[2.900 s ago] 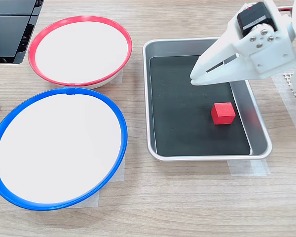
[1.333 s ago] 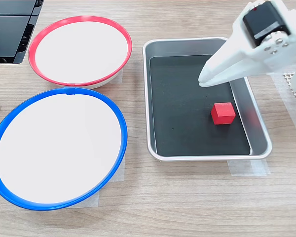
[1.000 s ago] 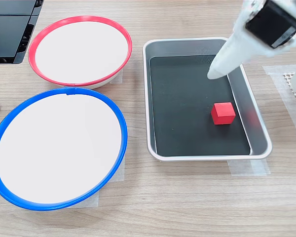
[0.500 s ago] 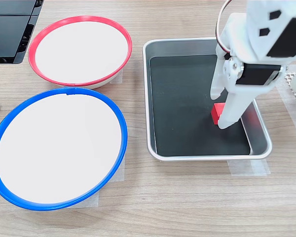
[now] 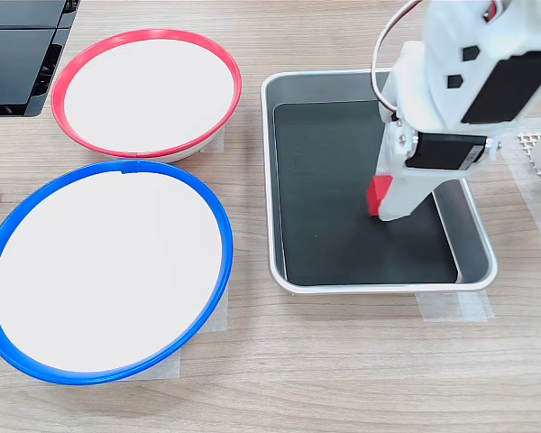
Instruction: Move a red block from tray to red dish
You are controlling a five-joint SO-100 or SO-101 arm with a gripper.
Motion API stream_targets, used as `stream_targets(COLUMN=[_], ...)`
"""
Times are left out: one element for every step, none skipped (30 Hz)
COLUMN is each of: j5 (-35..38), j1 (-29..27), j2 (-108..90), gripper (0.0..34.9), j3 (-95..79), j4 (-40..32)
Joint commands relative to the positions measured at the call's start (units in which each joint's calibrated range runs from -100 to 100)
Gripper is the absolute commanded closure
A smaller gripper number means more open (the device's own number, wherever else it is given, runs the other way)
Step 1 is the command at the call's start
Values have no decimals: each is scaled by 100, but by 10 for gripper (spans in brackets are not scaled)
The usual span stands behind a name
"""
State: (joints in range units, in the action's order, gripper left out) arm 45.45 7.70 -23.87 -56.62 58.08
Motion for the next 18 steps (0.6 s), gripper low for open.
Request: stream_targets(j5=[-689, -845, -967, -1035, -1070, -1094, -1099, -1099, -1084, -1055, -996, -943, -889, -840, -825, -825, -816, -796], j1=[-22, -125, -248, -436, -558, -718, -906, -1076, -1245, -1386, -1537, -1659, -1763, -1885, -1942, -2008, -2064, -2111], j2=[106, 242, 404, 617, 771, 941, 1138, 1334, 1538, 1752, 1982, 2170, 2357, 2562, 2664, 2767, 2835, 2886], gripper=[347, 347, 347, 347, 347, 347, 347, 347, 346, 346, 346, 345, 331, 306, 288, 250, 198, 140], j3=[1343, 1707, 2044, 2381, 2563, 2727, 2900, 3018, 3109, 3191, 3273, 3327, 3364, 3373, 3373, 3391, 3400, 3382], j4=[-182, -356, -521, -735, -950, -1222, -1528, -1808, -2163, -2394, -2559, -2692, -2807, -2989, -3129, -3228, -3278, -3352])
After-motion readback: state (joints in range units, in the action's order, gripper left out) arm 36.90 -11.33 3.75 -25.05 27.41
